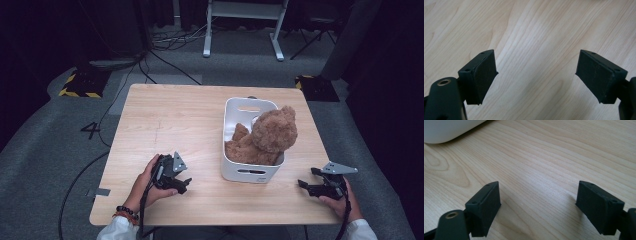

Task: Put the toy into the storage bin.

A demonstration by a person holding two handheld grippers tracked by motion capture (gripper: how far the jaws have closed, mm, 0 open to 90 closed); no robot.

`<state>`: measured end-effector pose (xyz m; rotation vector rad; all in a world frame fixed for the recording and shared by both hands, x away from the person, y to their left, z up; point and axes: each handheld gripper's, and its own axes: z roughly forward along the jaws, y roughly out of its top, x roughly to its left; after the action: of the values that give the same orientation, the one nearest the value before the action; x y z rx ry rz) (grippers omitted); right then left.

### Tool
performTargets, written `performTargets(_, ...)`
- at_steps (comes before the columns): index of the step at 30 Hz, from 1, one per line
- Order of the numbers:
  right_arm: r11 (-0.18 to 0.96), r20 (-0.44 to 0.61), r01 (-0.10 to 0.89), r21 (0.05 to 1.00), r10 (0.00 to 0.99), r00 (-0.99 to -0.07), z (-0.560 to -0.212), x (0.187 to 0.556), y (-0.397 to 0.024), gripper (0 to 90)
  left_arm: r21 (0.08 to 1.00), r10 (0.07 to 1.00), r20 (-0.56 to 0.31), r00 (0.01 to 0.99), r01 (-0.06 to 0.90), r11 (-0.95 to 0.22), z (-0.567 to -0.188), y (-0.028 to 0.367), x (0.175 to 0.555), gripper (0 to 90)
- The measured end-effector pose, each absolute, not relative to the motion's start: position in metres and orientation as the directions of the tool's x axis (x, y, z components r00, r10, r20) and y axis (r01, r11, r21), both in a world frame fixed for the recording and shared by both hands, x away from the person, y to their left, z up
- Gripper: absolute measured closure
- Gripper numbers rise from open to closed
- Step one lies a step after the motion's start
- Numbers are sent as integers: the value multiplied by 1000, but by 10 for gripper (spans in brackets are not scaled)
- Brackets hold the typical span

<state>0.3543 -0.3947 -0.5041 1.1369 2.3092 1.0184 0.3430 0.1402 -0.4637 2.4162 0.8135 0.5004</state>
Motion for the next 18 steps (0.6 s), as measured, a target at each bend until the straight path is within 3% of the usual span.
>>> performTargets(12,413,-13,527,743,796,-605,-504,354,-395,191,571,666,114,737,500,-651,-487,163,338,166)
performTargets(18,413,-13,527,743,796,-605,-504,354,-395,191,612,687,56,725,519,-597,-493,175,334,163)
